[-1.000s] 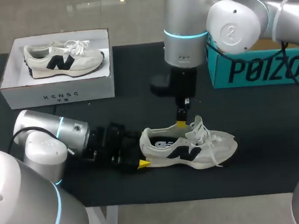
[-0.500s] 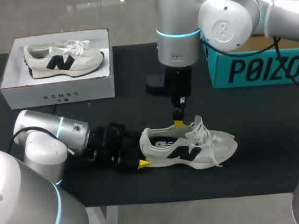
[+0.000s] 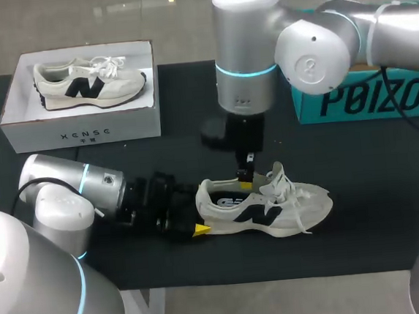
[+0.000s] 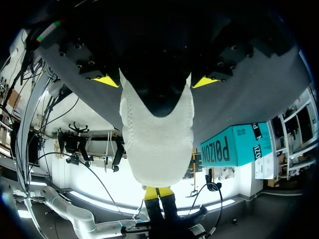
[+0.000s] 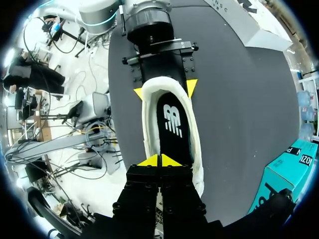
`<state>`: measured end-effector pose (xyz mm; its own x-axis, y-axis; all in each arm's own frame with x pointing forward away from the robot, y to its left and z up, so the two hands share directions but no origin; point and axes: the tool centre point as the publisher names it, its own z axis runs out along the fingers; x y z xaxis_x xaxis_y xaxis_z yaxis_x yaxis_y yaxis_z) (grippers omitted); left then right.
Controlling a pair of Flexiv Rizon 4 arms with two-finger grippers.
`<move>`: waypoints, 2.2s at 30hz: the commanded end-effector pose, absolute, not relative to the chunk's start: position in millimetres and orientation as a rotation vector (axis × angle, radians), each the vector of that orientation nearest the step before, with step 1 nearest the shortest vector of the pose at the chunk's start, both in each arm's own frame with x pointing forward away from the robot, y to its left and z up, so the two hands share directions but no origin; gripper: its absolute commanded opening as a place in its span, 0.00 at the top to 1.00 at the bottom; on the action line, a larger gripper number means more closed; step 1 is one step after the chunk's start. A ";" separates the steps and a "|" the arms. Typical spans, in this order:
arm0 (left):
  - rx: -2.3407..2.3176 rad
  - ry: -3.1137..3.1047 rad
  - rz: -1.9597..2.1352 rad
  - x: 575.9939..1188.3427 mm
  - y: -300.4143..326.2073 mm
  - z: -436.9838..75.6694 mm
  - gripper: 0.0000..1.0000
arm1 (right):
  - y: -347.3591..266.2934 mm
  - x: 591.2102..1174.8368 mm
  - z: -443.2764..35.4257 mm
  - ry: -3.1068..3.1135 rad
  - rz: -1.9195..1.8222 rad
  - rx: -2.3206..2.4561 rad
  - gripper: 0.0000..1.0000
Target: Take the shoe out of the shoebox, open the shoe tongue, remove and reinsert the insole, then place the shoe into the shoebox
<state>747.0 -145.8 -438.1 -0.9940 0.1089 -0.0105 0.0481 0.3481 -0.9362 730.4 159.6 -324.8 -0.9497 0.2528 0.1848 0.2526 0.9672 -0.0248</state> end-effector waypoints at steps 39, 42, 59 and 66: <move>-0.146 -2.539 1.754 747.8 -147.9 -441.8 1.00 | 136.4 757.3 -373.6 -2.968 0.057 -0.558 0.85; -0.146 -2.539 1.754 747.8 -147.9 -441.8 1.00 | 136.9 757.8 -374.6 -2.968 0.059 -0.554 0.76; -0.146 -2.539 1.754 747.8 -147.9 -441.8 1.00 | 147.9 763.0 -398.3 -2.961 0.081 -0.534 0.67; -0.146 -2.539 1.754 747.8 -147.9 -441.8 1.00 | 159.5 758.5 -441.5 -2.918 0.082 -0.508 0.70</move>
